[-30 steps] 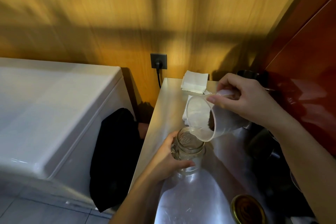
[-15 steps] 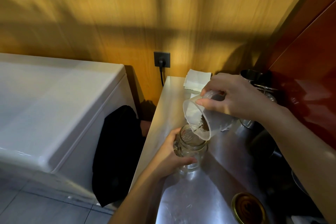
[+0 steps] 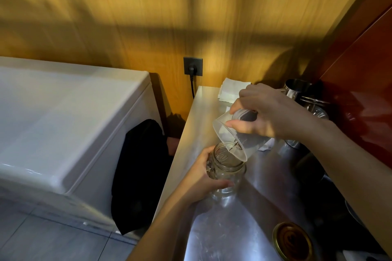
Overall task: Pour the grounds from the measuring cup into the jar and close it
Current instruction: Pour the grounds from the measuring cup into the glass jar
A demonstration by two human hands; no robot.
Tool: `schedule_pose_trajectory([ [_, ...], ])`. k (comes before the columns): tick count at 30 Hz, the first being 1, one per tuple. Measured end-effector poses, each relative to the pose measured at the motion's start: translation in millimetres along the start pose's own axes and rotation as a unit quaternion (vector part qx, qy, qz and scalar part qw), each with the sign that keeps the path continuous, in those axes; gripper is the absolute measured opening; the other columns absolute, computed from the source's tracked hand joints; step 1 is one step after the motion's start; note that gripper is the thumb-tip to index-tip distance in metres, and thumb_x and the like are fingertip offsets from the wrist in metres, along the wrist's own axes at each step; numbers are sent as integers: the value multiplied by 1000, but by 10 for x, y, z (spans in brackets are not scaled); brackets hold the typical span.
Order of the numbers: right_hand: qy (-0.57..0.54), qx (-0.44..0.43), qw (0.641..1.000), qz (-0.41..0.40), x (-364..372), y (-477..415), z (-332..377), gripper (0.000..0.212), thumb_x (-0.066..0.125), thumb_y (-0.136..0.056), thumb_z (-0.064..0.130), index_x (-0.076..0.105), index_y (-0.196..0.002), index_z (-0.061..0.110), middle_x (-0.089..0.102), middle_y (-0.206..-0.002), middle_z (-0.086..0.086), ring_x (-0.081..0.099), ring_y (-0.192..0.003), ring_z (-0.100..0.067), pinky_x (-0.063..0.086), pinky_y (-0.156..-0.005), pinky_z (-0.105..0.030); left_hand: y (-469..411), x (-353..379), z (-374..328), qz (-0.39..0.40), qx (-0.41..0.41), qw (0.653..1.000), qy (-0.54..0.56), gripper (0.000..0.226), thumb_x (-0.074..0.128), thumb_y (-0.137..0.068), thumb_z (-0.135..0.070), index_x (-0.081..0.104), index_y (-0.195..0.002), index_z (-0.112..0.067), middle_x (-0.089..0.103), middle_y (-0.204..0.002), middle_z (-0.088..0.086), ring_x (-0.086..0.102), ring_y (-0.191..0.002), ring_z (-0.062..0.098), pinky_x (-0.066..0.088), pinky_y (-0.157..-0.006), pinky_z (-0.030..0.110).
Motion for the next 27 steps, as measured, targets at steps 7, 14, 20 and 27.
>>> schedule_pose_trajectory([
  [7,26,-24,999,12,56,-17,41,50,50,-75,53,68,-91,9,44,-69,5,49,-73,-25,44,-68,-51,-8,-6,17,-4,1,1000,-9,79,91,-58,-10,43,-110,-46,59,-111,-14,54,-96,-19,38,-75,-3],
  [14,39,-41,998,22,88,-20,89,42,56,-76,49,68,-92,12,44,-70,6,47,-74,-24,43,-69,-51,-22,-1,48,3,-4,1000,-8,79,91,-56,-18,43,-110,-51,59,-109,-18,54,-98,-18,40,-75,-1],
  [20,48,-64,997,15,89,-27,137,33,63,-79,42,68,-87,10,50,-68,1,49,-73,-25,43,-69,-51,-21,6,73,2,-13,1000,-16,80,89,-51,-28,41,-102,-66,60,-104,-28,53,-97,-21,39,-73,-3],
  [27,62,-85,994,9,93,-19,171,27,68,-78,35,68,-86,10,51,-67,0,48,-70,-23,43,-67,-50,-32,14,78,3,-17,1000,-14,81,89,-47,-33,41,-100,-70,60,-101,-33,53,-96,-20,39,-74,-4],
])
Point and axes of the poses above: each hand's wrist, its own y-axis away from the middle knuckle, its own x-axis out of the palm, z = x × y, the point moved 9 cm from there along -y, towards the middle knuckle
